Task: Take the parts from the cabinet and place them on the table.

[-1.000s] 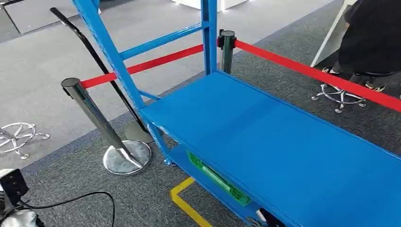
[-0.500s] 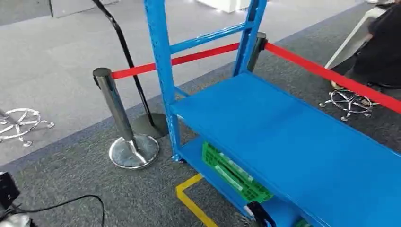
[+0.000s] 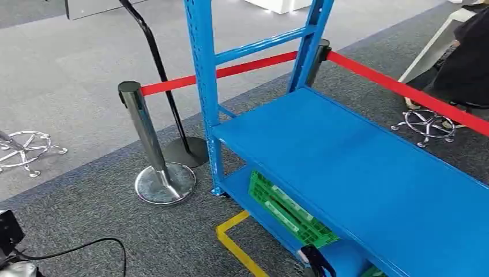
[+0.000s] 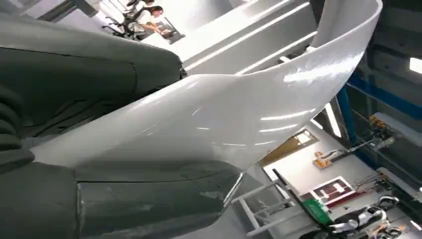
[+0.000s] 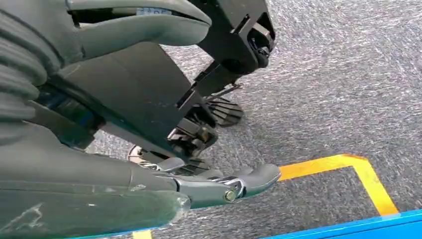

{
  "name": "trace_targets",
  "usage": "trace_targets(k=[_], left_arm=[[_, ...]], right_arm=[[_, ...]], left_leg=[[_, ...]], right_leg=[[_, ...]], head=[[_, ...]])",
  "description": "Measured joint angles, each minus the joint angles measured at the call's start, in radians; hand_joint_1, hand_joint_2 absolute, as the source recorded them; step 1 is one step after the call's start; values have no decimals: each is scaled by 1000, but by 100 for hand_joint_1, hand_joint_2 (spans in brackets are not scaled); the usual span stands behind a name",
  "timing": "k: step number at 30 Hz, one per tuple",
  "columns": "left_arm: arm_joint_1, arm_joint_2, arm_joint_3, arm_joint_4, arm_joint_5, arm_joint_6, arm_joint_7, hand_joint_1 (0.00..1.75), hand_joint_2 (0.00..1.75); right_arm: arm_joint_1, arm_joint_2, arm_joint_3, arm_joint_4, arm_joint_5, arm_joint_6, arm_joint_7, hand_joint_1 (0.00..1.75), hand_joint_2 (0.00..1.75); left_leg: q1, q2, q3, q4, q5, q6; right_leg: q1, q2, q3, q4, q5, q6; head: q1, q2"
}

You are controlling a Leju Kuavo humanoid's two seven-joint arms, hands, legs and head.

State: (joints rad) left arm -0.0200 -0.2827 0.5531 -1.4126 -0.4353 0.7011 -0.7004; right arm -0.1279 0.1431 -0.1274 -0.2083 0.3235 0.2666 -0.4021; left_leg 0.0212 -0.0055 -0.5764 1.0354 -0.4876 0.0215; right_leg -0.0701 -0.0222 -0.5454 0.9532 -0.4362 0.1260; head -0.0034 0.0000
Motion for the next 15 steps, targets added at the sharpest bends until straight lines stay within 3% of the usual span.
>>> trace_targets(k=[1,2,3,5,6,7,8,10,11,12,13,14,15], left_arm=[[0,2,0,-5,-2,0,0,175,175],[-1,-2,0,-5,-4,0,0,175,175],[-3,-3,0,-5,-4,0,0,175,175],[-3,-3,1,-5,-4,0,0,175,175],[-3,-3,1,-5,-4,0,0,175,175],[-2,-3,2,-5,-4,0,0,175,175],[-2,-3,3,-5,-4,0,0,175,175],[-2,-3,4,-5,-4,0,0,175,175],[-2,-3,5,-5,-4,0,0,175,175],[-2,-3,5,-5,-5,0,0,175,175],[-3,-3,5,-6,-5,0,0,175,175],[-2,-3,3,-6,-6,0,0,175,175],[-2,-3,4,-8,-6,0,0,175,175]], right_arm=[[1,7,0,0,-1,-1,0,0,175],[1,4,0,0,-1,-2,-2,0,175],[1,3,0,0,0,-3,-3,0,175],[5,3,0,0,0,-5,-4,0,175],[8,4,0,0,0,-4,-4,0,175],[11,4,0,0,0,-4,-4,0,175],[11,3,0,0,0,-4,-5,0,175],[9,4,0,0,1,-5,-5,0,175],[8,4,0,0,1,-5,-5,0,175],[8,4,0,0,2,-6,-5,0,175],[9,3,0,0,3,-7,-3,0,175],[9,3,0,0,3,-9,-3,0,175],[13,3,0,0,3,-9,-3,0,175]], left_leg=[[4,-1,18,-33,17,14],[6,5,28,-49,25,17],[4,4,31,-56,30,25],[-4,4,29,-56,29,25],[-9,3,29,-56,29,26],[-12,0,29,-54,28,24],[-13,-3,30,-53,26,20],[-12,-13,33,-47,20,12],[-12,-21,34,-45,19,8],[-10,-25,33,-37,13,-1],[-16,-25,25,-30,8,-12],[-12,-29,21,-27,10,-19],[-7,-34,20,-27,13,-23]], right_leg=[[-1,1,2,-1,-1,4],[0,5,-11,15,-16,-7],[5,9,-36,69,-53,-21],[17,19,-121,243,-130,-37],[21,20,-156,310,-151,-42],[25,20,-169,329,-144,-46],[27,20,-157,301,-116,-51],[29,22,-97,176,-46,-60],[28,28,-78,138,-28,-61],[25,61,-44,68,-20,-65],[26,89,-24,59,-41,-65],[27,75,-28,63,-38,-70],[33,73,-29,65,-39,-73]], head=[[2,0],[6,0],[7,0],[6,0],[5,0],[6,0],[5,0],[7,0],[6,0],[6,0],[5,0],[5,0],[4,0]])
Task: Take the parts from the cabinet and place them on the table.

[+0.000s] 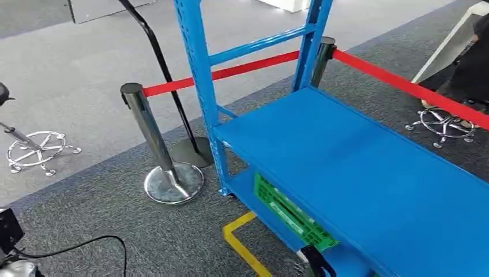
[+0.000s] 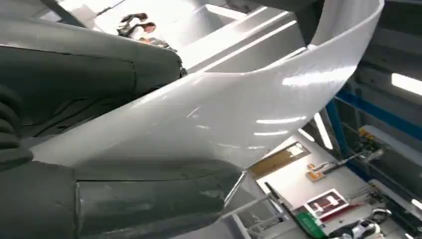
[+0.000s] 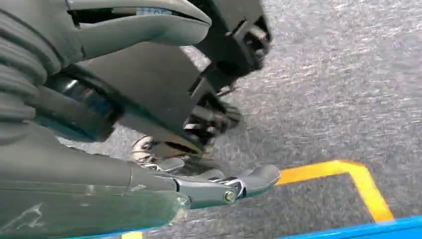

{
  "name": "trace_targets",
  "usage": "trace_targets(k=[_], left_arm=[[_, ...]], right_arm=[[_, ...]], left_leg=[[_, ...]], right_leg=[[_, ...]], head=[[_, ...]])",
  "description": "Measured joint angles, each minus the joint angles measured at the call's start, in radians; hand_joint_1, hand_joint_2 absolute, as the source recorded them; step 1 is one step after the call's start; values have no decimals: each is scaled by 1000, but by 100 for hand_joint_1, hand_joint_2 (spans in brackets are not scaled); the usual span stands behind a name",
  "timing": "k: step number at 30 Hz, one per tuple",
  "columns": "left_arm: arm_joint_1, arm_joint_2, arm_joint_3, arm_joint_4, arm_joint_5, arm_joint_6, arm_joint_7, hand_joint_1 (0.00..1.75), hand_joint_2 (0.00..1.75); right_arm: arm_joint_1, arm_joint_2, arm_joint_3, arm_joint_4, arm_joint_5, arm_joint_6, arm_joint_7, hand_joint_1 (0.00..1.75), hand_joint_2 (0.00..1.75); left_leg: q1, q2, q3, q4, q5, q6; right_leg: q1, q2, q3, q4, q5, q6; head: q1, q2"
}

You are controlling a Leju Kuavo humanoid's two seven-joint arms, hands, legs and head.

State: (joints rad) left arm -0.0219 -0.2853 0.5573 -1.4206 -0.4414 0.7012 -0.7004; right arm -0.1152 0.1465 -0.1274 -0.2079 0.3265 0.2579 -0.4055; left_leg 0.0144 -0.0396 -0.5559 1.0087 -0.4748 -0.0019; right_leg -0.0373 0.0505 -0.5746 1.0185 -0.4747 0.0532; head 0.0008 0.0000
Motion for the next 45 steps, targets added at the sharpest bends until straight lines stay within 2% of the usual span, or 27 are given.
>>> trace_targets(k=[1,3,4,8,9,12,16,17,19,20,21,23,24,25,26,28,29,30,31,34,36,38,40,41,43,44,45], left_arm=[[0,0,1,0,0,0,0,175,175],[0,1,2,-2,-1,0,0,175,175],[0,1,2,-3,-2,0,0,175,175],[0,1,2,-3,-2,0,0,175,175],[0,1,2,-3,-2,0,0,175,175],[0,0,1,-3,-3,0,0,175,175],[0,0,1,-3,-8,0,0,175,175],[0,2,1,-3,-8,0,0,175,175],[0,2,1,-9,-9,0,0,175,175],[0,0,0,-9,-9,0,0,175,175],[0,0,0,-9,-9,0,0,175,175],[0,-1,1,-9,-9,0,0,175,175],[0,-1,1,-9,-9,0,0,175,175],[1,-1,1,-9,-9,0,0,175,175],[1,-1,2,-9,-9,0,0,175,175],[1,-1,2,-9,-9,0,0,175,175],[0,-1,2,-9,-9,0,0,175,175],[1,0,2,-10,-9,0,0,175,175],[1,0,1,-10,-10,0,0,175,175],[1,1,4,-13,-9,0,0,175,175],[1,2,2,-15,-10,0,0,175,175],[1,2,2,-15,-10,0,0,175,175],[2,2,4,-14,-9,0,0,175,175],[3,2,4,-15,-9,0,0,175,175],[4,2,3,-16,-10,0,0,175,175],[4,2,2,-17,-11,0,0,175,175],[3,2,-1,-17,-13,0,0,175,175]], right_arm=[[1,1,0,0,0,0,0,0,175],[-2,3,0,0,0,0,-2,0,175],[-4,3,0,0,0,0,-3,0,175],[-4,4,0,0,-2,3,-3,0,175],[-4,4,0,0,-3,7,-2,0,175],[-4,4,0,0,-6,15,0,0,175],[-4,4,0,0,-6,16,4,0,175],[-4,6,0,0,-6,16,5,0,175],[-4,7,0,0,-3,14,6,0,175],[-4,6,0,0,-2,12,3,0,175],[-7,6,0,0,-1,9,1,0,175],[-7,6,0,0,0,8,-3,0,175],[-5,6,0,0,0,8,-3,0,175],[-2,6,0,0,0,8,-3,0,175],[-1,6,0,0,0,8,-3,0,175],[-4,4,0,0,0,8,-4,0,175],[-5,3,0,0,0,8,-5,0,175],[-7,3,0,0,0,9,-5,0,175],[-7,3,0,0,-1,9,-5,0,175],[-2,3,0,0,1,9,-4,0,175],[-5,4,0,0,3,8,-5,0,175],[-3,3,0,0,3,8,-6,0,175],[0,3,0,0,4,8,-10,0,175],[0,3,0,0,5,8,-11,0,175],[-2,3,0,0,3,8,-14,0,175],[-1,3,0,0,1,8,-16,0,175],[2,2,0,0,-4,9,-19,0,175]], left_leg=[[3,-4,1,-6,3,-5],[3,-5,1,-3,5,15],[3,-5,4,-8,4,19],[7,-4,6,-13,6,17],[8,-4,6,-13,6,13],[12,-4,6,-16,6,-20],[10,-4,5,-15,6,-22],[5,-4,1,-4,1,-11],[4,-4,24,-50,24,21],[9,1,38,-72,34,23],[9,1,42,-80,39,29],[6,2,40,-77,36,30],[4,2,40,-77,35,29],[4,2,40,-76,33,27],[4,1,41,-74,31,24],[9,-2,41,-58,19,11],[8,-2,38,-43,7,2],[2,-3,26,-29,-2,-8],[3,-3,23,-22,-2,-10],[8,-11,21,-21,-6,-19],[8,20,0,33,-42,-25],[9,28,-80,188,-114,-29],[9,29,-141,290,-135,-29],[9,30,-138,277,-111,-28],[8,36,-83,154,-20,-20],[5,72,-41,67,27,-13],[-5,128,-24,31,21,-11]], right_leg=[[3,-4,0,-2,2,-5],[-1,-6,0,-7,6,-1],[1,-6,1,-7,4,-4],[9,-7,2,-6,1,-11],[10,-7,2,-5,2,-13],[12,-8,1,-4,1,-14],[11,-9,3,-6,2,-14],[0,-12,7,-19,10,-2],[4,-15,23,-41,17,9],[5,-30,15,-30,10,7],[8,-37,-8,19,-25,4],[8,-39,-86,178,-97,4],[8,-39,-120,240,-117,7],[8,-39,-133,259,-112,10],[7,-40,-123,230,-81,11],[4,-40,-42,60,14,14],[2,-37,-7,-14,26,16],[8,-27,9,-13,9,8],[7,-29,0,-6,10,-6],[7,-36,-2,-1,8,-24],[7,-50,1,-3,5,-39],[9,-66,1,-3,2,-44],[11,-77,1,-3,0,-45],[11,-80,3,-3,-1,-45],[11,-91,8,-3,-3,-42],[11,-95,13,-3,-6,-40],[18,-98,17,-3,-9,-35]], head=[[1,0],[-2,0],[-2,0],[-1,0],[-1,0],[-1,0],[0,0],[0,0],[-8,0],[1,0],[6,0],[5,0],[7,0],[5,0],[7,0],[7,0],[8,0],[11,0],[5,0],[6,0],[-3,0],[-5,0],[-5,0],[-5,0],[-5,0],[-6,0],[-7,0]])
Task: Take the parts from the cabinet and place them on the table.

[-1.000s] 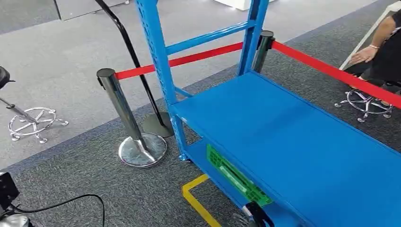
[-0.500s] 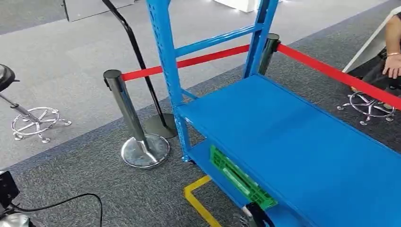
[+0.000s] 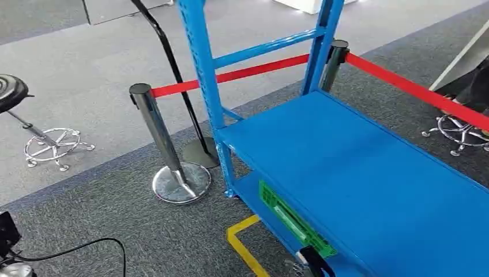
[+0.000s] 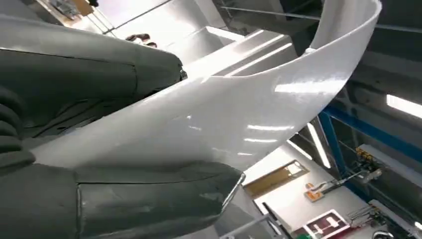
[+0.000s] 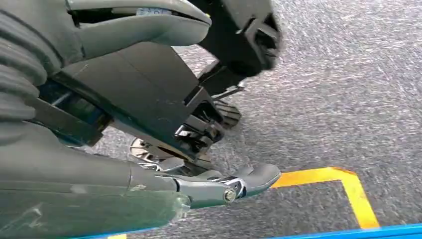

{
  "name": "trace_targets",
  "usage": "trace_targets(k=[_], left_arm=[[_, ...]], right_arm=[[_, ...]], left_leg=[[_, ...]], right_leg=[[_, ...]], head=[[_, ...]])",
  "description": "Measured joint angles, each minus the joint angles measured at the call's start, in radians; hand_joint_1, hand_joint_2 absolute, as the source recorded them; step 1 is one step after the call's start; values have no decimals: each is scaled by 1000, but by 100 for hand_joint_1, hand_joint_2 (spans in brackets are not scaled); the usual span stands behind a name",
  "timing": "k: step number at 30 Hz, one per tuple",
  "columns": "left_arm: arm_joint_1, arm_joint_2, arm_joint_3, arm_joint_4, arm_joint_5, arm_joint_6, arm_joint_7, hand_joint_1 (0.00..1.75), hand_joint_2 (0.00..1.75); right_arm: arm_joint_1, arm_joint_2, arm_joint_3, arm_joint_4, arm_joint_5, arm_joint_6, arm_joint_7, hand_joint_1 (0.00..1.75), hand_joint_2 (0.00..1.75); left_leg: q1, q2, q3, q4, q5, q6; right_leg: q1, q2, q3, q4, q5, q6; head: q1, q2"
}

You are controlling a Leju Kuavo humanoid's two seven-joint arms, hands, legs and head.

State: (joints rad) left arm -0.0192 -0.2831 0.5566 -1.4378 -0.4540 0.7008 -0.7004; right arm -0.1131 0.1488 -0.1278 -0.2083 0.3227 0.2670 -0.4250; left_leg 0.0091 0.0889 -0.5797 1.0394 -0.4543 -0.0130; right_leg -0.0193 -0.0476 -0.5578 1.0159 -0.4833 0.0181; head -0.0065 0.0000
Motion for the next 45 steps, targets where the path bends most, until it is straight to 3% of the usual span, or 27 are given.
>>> trace_targets(k=[1,2,4,5,6,7,8,9,10,12,17,19,20,21,22,23,32,33,34,36,37,39,40,41,42,43,45], left_arm=[[-3,0,-8,0,-6,0,0,175,175],[-4,0,-13,0,-10,0,0,175,175],[-3,-1,-14,0,-16,0,0,175,175],[-4,-2,-16,-1,-18,0,0,175,175],[-5,-3,-19,-1,-18,0,0,175,175],[-5,-3,-24,0,-18,-1,0,175,175],[-5,-2,-26,0,-18,-1,0,175,175],[-5,-2,-26,0,-19,-1,0,175,175],[-5,-2,-26,0,-19,0,0,175,175],[-5,-2,-26,0,-19,-1,0,175,175],[-5,-2,-26,0,-19,-1,0,175,175],[-5,0,-27,0,-21,0,0,175,175],[-5,0,-31,0,-22,0,0,175,175],[-6,-1,-35,0,-23,0,0,175,175],[-6,0,-38,0,-23,0,0,175,175],[-6,0,-39,1,-23,0,0,175,175],[-7,0,-45,1,-23,0,0,175,175],[-7,1,-46,0,-23,0,0,175,175],[-7,2,-47,0,-23,0,0,175,175],[-8,1,-48,-2,-23,0,0,175,175],[-8,0,-51,-2,-23,0,0,175,175],[-8,0,-52,-2,-23,0,0,175,175],[-8,0,-52,-2,-23,0,0,175,175],[-8,0,-52,-2,-23,-1,0,175,175],[-8,0,-52,-2,-23,-1,0,175,175],[-8,0,-52,-2,-23,-1,0,175,175],[-8,0,-52,-2,-23,0,0,175,175]], right_arm=[[4,-1,0,0,-3,1,-5,0,175],[9,-3,0,0,-5,1,-7,0,175],[14,-6,0,0,-6,2,-13,0,175],[13,-8,0,0,-6,2,-16,0,175],[13,-14,0,0,-7,2,-19,0,175],[13,-16,0,0,-7,2,-19,0,175],[12,-18,0,0,-8,2,-20,0,175],[13,-18,0,0,-8,2,-20,0,175],[13,-19,0,0,-8,2,-21,0,175],[13,-19,0,0,-8,2,-21,0,175],[19,-22,-1,0,-10,2,-24,0,175],[22,-22,-2,0,-20,2,-35,0,175],[25,-25,-2,0,-24,3,-40,0,175],[28,-34,-3,0,-26,4,-48,0,175],[29,-37,-3,0,-26,6,-47,0,175],[29,-40,-3,0,-26,7,-47,0,175],[31,-48,-3,0,-26,8,-47,0,175],[31,-48,-3,0,-26,8,-47,0,175],[30,-48,-3,0,-26,8,-47,0,175],[29,-49,-3,0,-26,9,-47,0,175],[29,-49,-3,0,-26,9,-47,0,175],[31,-51,-3,0,-26,9,-47,0,175],[34,-52,-3,0,-26,9,-47,0,175],[37,-53,-3,1,-26,9,-46,0,175],[39,-53,-3,1,-26,9,-46,0,175],[40,-53,-3,1,-26,9,-46,0,175],[39,-55,-3,0,-26,9,-46,0,175]], left_leg=[[-7,-1,6,-25,-11,7],[-5,-6,-2,-16,-11,10],[-8,-31,-6,-19,-8,19],[-1,-38,-3,-26,-2,29],[-4,-44,-2,-25,-3,30],[-7,-46,-1,-21,-5,27],[-13,-55,1,-18,-11,27],[-16,-58,5,-20,-13,28],[-17,-62,4,-19,-14,29],[-17,-63,4,-19,-14,32],[-19,-63,-1,-18,-13,35],[-26,-66,-1,-23,-13,57],[-17,-67,10,-42,0,51],[-17,-67,12,-47,2,40],[-18,-69,11,-47,2,41],[-19,-70,12,-47,0,43],[-20,-69,12,-46,0,43],[-29,-69,10,-39,-4,50],[-26,-71,11,-45,-2,60],[-16,-69,29,-78,16,69],[-15,-70,30,-81,19,73],[-18,-71,28,-80,17,75],[-20,-73,28,-79,17,75],[-20,-75,28,-78,16,74],[-20,-78,30,-78,15,72],[-19,-80,32,-76,13,68],[-16,-84,33,-61,2,52]], right_leg=[[5,-4,-3,4,-4,8],[7,-15,-3,1,-2,14],[6,-41,4,-5,-3,25],[0,-27,-4,0,-13,35],[-2,10,-12,26,-34,38],[3,12,-15,18,-40,9],[6,16,-9,-5,-11,-45],[6,15,-9,0,-9,-53],[4,13,-7,-2,-13,-54],[3,12,-5,-8,-1,-33],[2,14,6,-15,8,-17],[-7,7,17,-42,17,40],[-4,9,20,-42,9,38],[-2,9,20,-54,24,3],[0,8,21,-51,13,2],[-2,8,21,-51,16,15],[-2,10,24,-51,20,22],[-6,8,28,-62,26,36],[-8,6,30,-66,29,49],[-7,21,24,-54,14,51],[-6,33,0,-7,-19,46],[-6,45,-86,172,-100,40],[-6,45,-127,248,-124,41],[-6,45,-145,275,-120,40],[-6,45,-136,251,-93,40],[-7,45,-108,187,-50,38],[-10,45,-14,-8,35,36]], head=[[-8,0],[-3,0],[-3,0],[-1,0],[1,0],[3,0],[8,0],[5,0],[7,0],[6,0],[7,0],[4,0],[5,0],[11,0],[13,0],[11,0],[11,0],[11,0],[9,0],[13,0],[12,0],[13,0],[14,0],[13,0],[14,0],[14,0],[14,0]])
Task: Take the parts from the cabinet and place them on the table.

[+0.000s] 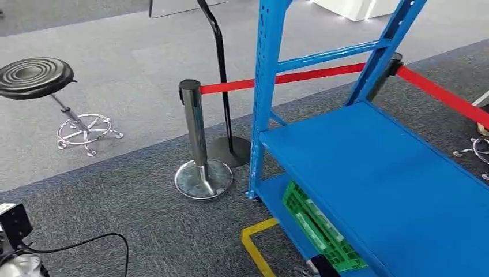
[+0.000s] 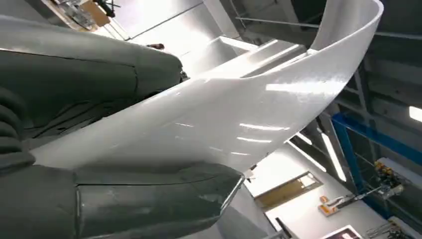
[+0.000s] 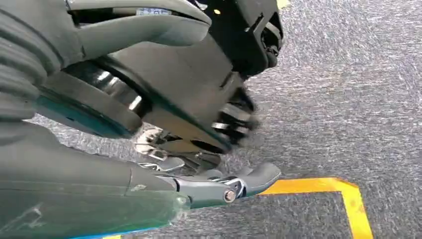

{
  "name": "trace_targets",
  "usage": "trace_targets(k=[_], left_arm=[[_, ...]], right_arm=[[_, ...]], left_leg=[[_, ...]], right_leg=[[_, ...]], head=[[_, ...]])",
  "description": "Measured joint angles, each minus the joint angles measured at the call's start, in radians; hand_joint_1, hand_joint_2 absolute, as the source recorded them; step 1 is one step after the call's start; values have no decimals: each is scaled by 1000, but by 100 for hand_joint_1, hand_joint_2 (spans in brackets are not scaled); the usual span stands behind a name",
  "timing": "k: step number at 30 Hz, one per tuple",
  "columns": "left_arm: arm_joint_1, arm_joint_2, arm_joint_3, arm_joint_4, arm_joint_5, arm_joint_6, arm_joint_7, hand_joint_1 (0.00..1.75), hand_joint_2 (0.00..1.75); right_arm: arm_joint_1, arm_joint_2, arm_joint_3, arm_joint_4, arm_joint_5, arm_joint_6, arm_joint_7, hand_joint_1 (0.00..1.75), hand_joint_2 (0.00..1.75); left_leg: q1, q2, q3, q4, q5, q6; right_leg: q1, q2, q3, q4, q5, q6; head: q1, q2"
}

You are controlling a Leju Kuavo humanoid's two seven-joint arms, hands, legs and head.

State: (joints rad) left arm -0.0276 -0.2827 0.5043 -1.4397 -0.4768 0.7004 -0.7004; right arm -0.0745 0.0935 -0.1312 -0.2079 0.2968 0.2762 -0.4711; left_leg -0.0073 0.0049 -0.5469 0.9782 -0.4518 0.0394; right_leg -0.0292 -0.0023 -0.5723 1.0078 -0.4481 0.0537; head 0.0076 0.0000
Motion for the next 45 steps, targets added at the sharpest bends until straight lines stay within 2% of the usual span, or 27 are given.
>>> trace_targets(k=[1,4,6,7,9,10,11,12,13,14,15,16,18,19,20,21,22,23,30,34,35,36,37,38,40,41,45], left_arm=[[0,0,0,0,0,0,0,175,175],[0,1,0,0,0,0,0,175,175],[0,3,0,0,0,0,0,175,175],[0,3,0,-1,0,0,0,175,175],[0,3,1,-1,0,0,0,175,175],[0,3,1,-1,0,0,0,175,175],[0,3,3,0,0,0,0,175,175],[1,3,5,0,0,0,0,175,175],[1,3,6,0,0,0,0,175,175],[1,3,8,-1,1,0,0,175,175],[1,3,8,-1,4,0,0,175,175],[0,3,10,-2,7,0,0,175,175],[-1,1,12,-4,7,0,0,175,175],[0,0,17,-5,7,0,0,175,175],[0,-1,19,-6,6,0,0,175,175],[1,-1,22,-8,2,0,0,175,175],[1,-1,26,-11,-4,0,0,175,175],[1,-1,29,-12,-10,0,0,175,175],[0,-1,29,-23,-35,0,0,175,175],[0,0,29,-41,-45,0,0,175,175],[1,0,28,-47,-45,0,0,175,175],[1,-1,28,-49,-45,1,0,175,175],[1,-1,28,-49,-45,1,0,175,175],[3,-1,27,-49,-45,0,0,175,175],[5,-1,28,-50,-43,0,0,175,175],[8,-1,29,-50,-40,0,0,175,175],[13,-1,28,-48,-27,0,0,175,175]], right_arm=[[-3,0,0,0,0,0,0,0,175],[1,-2,0,0,0,0,0,0,175],[0,-2,0,0,0,0,0,0,175],[-3,-2,0,0,0,0,0,0,175],[-4,-2,0,0,0,0,0,0,175],[-4,-2,0,0,1,0,0,0,175],[-4,-2,0,0,5,0,4,0,175],[-7,-2,0,0,11,0,11,0,175],[-12,0,0,0,14,1,23,0,175],[-16,2,1,0,18,3,30,0,175],[-18,5,1,0,21,3,33,0,175],[-20,6,2,0,24,3,34,0,175],[-25,8,2,0,27,0,35,0,175],[-27,8,2,0,29,0,35,0,175],[-30,8,3,0,31,0,34,0,175],[-33,8,4,0,35,0,35,0,175],[-40,10,5,0,37,0,37,0,175],[-48,13,6,0,39,0,47,0,175],[-51,22,6,0,24,8,24,0,175],[-44,22,6,0,25,9,17,0,175],[-45,23,6,0,27,8,15,0,175],[-44,23,6,0,28,7,12,0,175],[-43,23,6,0,29,8,11,0,175],[-43,23,6,0,29,8,12,0,175],[-41,23,6,0,33,10,18,0,175],[-40,23,6,0,34,10,19,0,175],[-34,23,7,0,45,-2,14,0,175]], left_leg=[[-7,-1,-7,10,-6,-10],[0,-3,-10,13,-4,-23],[4,-4,-12,23,-16,-35],[4,-4,-25,55,-43,-43],[11,-4,-96,207,-121,-55],[14,-4,-133,282,-148,-59],[18,-4,-159,328,-154,-61],[20,-4,-157,321,-134,-62],[22,-3,-136,271,-90,-62],[23,2,-96,186,-37,-61],[23,21,-52,95,7,-60],[17,58,-25,43,4,-61],[11,50,-27,28,-3,-48],[16,42,-28,24,2,-48],[15,39,-29,24,2,-50],[14,35,-27,24,0,-48],[13,32,-27,24,0,-47],[11,32,-27,24,-1,-44],[-4,32,-33,30,-5,-19],[-9,29,-38,33,-7,-6],[0,26,-32,21,1,5],[0,25,-30,21,2,7],[-3,25,-31,25,-2,0],[-8,19,-31,32,-6,-1],[-11,13,-29,33,-8,-1],[-11,13,-29,33,-9,0],[-11,13,-31,34,-9,0]], right_leg=[[5,4,16,-14,-23,-1],[11,5,11,-7,-21,-17],[3,3,13,-13,-16,-31],[2,2,14,-13,-17,-35],[2,-2,13,-12,-18,-41],[3,-2,13,-12,-18,-41],[3,-4,13,-12,-19,-41],[3,-5,14,-12,-19,-41],[2,-14,16,-12,-21,-42],[1,-16,19,-11,-23,-41],[0,-19,25,-11,-26,-37],[6,-22,28,-11,-29,-30],[12,-33,23,-9,-31,-18],[14,-40,19,-7,-40,-24],[15,-41,16,-9,-45,-57],[17,-43,18,-9,-45,-77],[17,-45,19,-10,-44,-84],[17,-45,20,-13,-39,-78],[0,-47,37,-32,-22,-9],[-3,-53,40,-38,-20,18],[-4,-48,36,-34,-27,24],[-3,-28,22,-9,-47,21],[2,-22,15,-1,-60,-9],[4,-20,21,-26,-28,-67],[1,-23,21,-17,-36,-51],[0,-23,22,-19,-33,-38],[0,-22,33,-21,-28,-26]], head=[[2,0],[-1,0],[1,0],[-9,0],[-13,0],[-13,0],[-13,0],[-12,0],[-13,0],[-13,0],[-13,0],[-13,0],[-15,0],[-16,0],[-14,0],[-11,0],[-11,0],[-11,0],[-13,0],[-13,0],[-12,0],[-11,0],[-6,0],[-3,0],[-2,0],[-3,0],[-3,0]])
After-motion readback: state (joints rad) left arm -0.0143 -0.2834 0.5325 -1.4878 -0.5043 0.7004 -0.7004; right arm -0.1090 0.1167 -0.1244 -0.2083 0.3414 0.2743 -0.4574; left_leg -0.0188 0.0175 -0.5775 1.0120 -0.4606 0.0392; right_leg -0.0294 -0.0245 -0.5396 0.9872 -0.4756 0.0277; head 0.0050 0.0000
